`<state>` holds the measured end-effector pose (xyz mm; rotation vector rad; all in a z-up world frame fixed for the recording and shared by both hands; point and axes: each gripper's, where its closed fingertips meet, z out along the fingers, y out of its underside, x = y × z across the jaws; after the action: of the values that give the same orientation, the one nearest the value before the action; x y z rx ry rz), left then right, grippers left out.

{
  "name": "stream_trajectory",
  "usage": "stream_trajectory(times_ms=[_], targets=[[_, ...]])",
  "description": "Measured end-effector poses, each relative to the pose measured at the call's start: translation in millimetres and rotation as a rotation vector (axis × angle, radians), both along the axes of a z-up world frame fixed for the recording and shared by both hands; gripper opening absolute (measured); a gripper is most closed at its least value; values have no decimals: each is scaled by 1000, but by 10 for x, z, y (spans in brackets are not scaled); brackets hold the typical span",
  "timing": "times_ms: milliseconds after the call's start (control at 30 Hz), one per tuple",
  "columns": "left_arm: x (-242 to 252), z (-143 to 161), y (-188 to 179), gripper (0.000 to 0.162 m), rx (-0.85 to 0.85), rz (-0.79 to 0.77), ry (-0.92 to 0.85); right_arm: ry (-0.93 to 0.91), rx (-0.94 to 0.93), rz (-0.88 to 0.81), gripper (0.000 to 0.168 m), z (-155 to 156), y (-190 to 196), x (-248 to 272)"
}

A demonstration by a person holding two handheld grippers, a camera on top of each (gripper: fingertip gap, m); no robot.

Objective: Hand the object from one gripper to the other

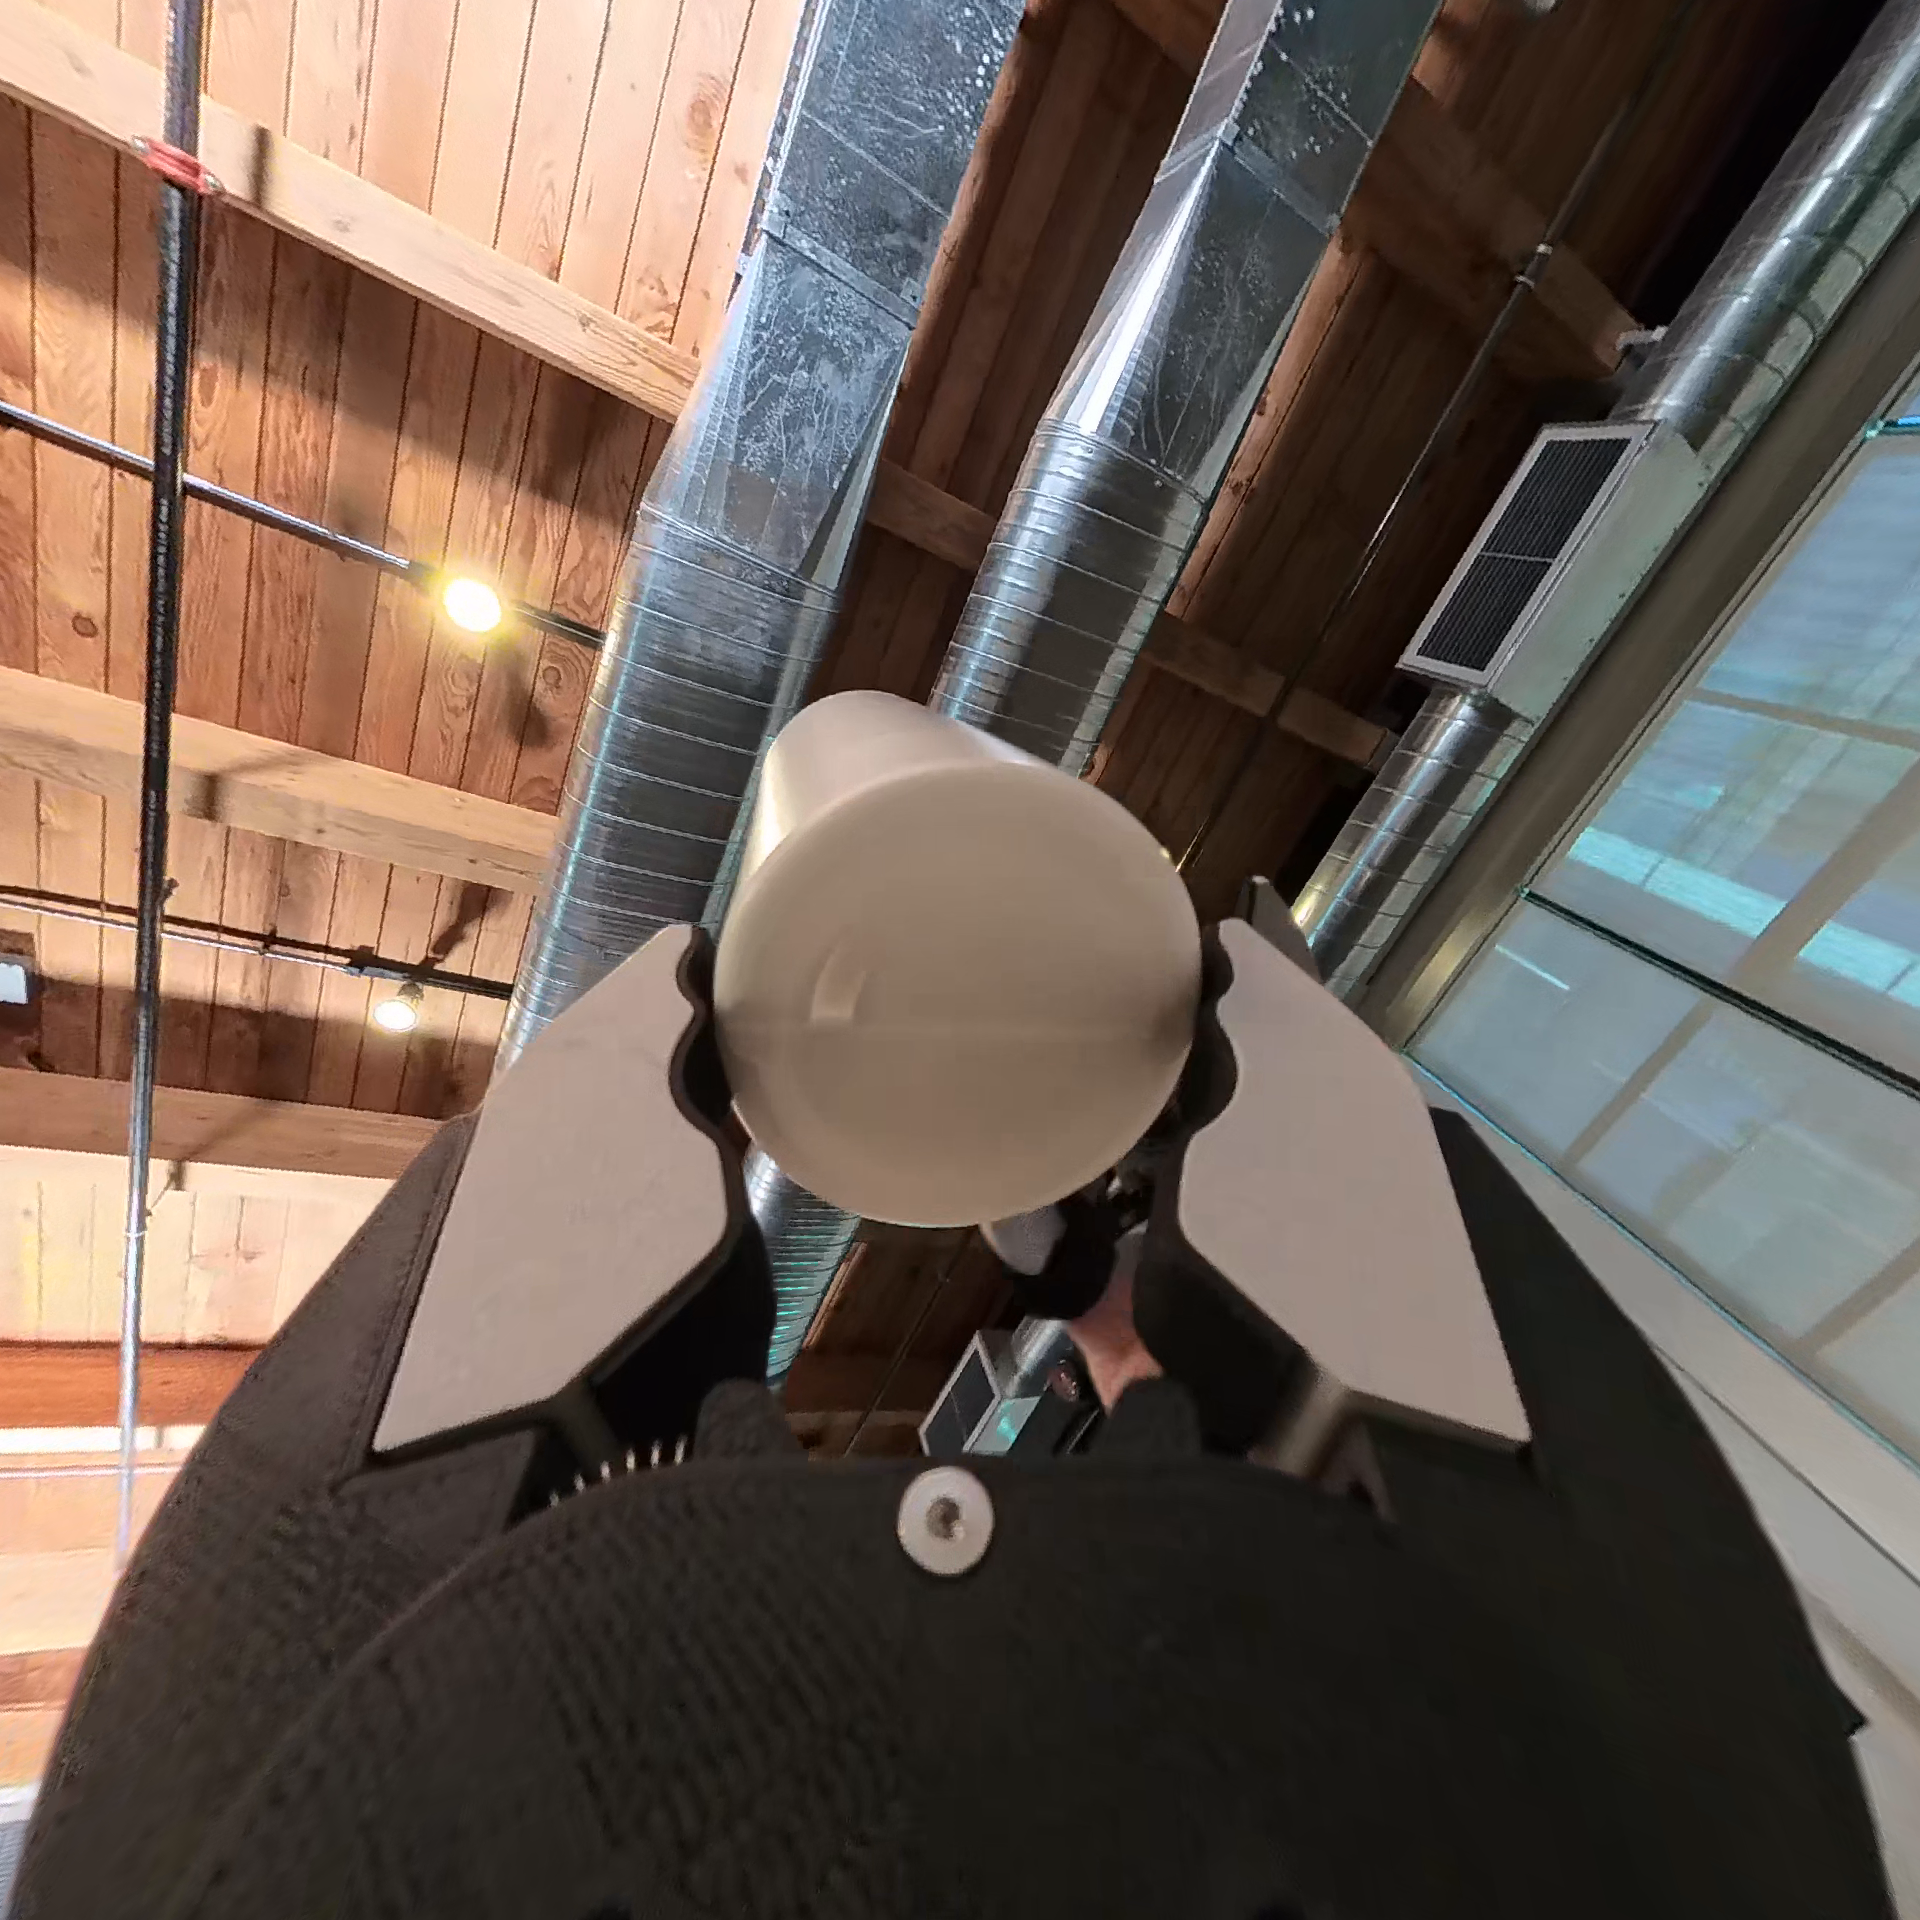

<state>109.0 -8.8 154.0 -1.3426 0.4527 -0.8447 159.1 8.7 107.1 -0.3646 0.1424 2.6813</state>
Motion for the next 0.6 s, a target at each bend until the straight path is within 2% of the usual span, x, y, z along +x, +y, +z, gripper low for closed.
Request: stream_trajectory(times_ms=[67,167,333,600], targets=[[170,-89,27,107,-27,-8,-11,9,-5,-38,88,-10,16,40],[308,-149,41,116,0,59,-18,20,8,-108,88,-14,19,101],[473,-199,-28,115,57,111,-14,-9,28,-167,88,-66,-33,11],[570,-442,74,110,-63,69,26,-51,84,-211,88,-142,-172,-181]])
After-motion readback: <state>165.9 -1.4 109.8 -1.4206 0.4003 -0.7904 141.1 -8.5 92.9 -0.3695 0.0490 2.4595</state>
